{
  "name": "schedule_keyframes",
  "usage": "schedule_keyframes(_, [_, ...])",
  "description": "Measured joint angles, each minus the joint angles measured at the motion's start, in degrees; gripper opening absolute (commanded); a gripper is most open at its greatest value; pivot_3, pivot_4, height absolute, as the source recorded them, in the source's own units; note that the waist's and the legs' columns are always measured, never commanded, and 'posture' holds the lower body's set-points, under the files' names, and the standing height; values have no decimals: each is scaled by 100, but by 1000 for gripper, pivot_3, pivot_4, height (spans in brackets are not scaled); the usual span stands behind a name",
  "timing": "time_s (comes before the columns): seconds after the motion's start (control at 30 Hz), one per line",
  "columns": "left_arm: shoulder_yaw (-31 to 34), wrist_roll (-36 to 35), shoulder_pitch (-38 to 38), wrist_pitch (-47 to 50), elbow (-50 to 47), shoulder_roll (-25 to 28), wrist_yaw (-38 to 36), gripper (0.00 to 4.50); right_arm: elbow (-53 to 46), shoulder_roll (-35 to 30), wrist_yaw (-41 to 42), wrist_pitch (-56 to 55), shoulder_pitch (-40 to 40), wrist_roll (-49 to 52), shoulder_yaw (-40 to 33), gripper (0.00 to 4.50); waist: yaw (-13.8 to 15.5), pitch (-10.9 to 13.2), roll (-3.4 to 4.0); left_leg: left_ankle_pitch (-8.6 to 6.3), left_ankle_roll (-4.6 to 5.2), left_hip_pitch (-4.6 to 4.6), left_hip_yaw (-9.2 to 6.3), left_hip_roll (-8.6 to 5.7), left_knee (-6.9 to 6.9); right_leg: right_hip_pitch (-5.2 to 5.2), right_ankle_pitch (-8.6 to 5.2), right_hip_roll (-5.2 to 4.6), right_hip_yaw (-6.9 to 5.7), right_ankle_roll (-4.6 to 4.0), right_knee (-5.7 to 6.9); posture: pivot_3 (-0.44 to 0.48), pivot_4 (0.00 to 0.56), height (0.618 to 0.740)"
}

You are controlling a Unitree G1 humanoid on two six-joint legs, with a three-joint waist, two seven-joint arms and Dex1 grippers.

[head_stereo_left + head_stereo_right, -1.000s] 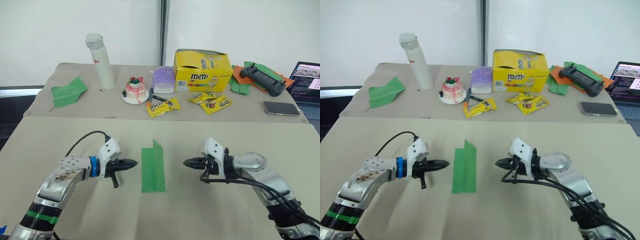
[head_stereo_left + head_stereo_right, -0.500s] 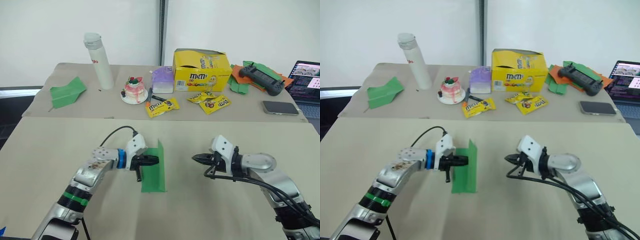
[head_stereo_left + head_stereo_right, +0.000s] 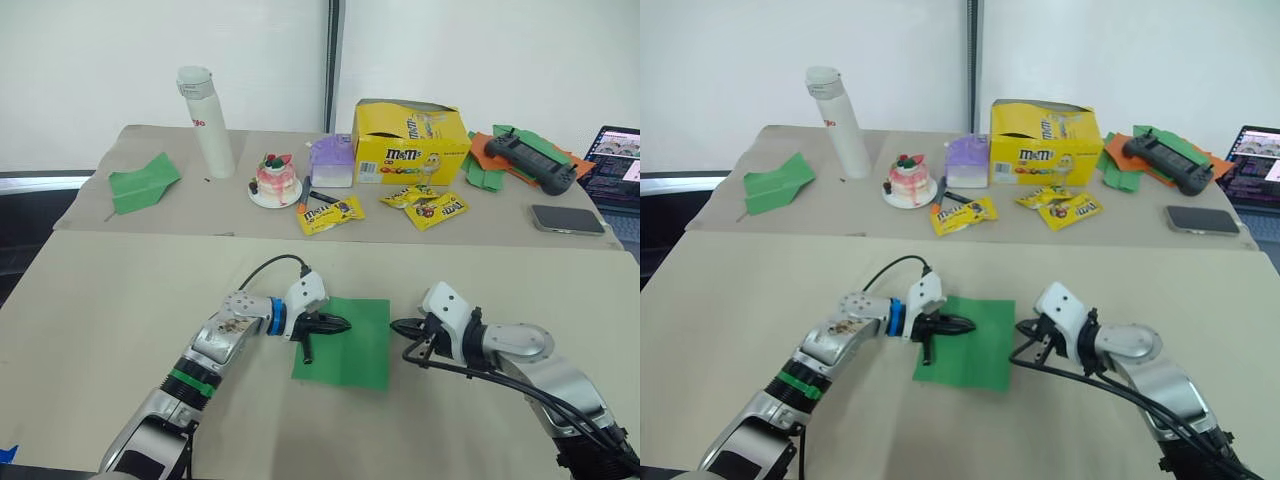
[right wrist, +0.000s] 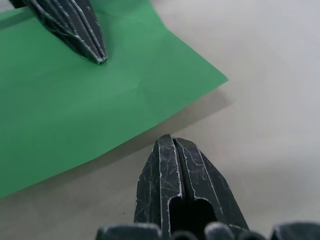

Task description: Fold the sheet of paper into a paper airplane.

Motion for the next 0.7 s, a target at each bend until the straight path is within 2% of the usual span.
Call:
schedule_keyframes(0.23, [0,29,39,38,-22,-74,31,22,154,353,-435,435,-121,216,-391,0,12,-1,1,0,0,0,-1,-1,1,1,0,0,1,0,1,0,150,740])
schedule_keyframes(0.27, [1,31,46,46,-32,-77,37,0,159,416,-481,597,-151,332,-535,608,13,-1,1,0,0,-1,-1,-1,1,1,0,0,1,0,1,0,150,740])
schedule_keyframes(0.37, [4,31,68,64,-66,-78,50,0,115,443,-500,1061,-159,723,-875,1613,13,-1,2,0,0,-1,-3,-1,0,2,0,0,1,0,0,0,150,740])
schedule_keyframes(0.43, [6,31,89,74,-97,-72,61,0,-54,687,-516,1475,-30,1229,-1242,2253,15,-1,2,0,0,-1,-10,-1,-2,2,0,1,-1,1,1,0,150,740])
schedule_keyframes(0.57, [23,31,125,92,-139,-63,93,0,-187,1143,-741,1736,274,1657,-1398,2253,-4,-4,7,0,0,-2,-13,-2,-1,2,0,2,1,1,1,0,150,740])
schedule_keyframes(0.7, [40,31,198,154,-230,-40,119,0,-47,1720,-1172,2023,203,1974,-1613,2253,-21,-9,11,0,0,3,-14,-3,-1,4,0,2,1,1,5,0,150,740])
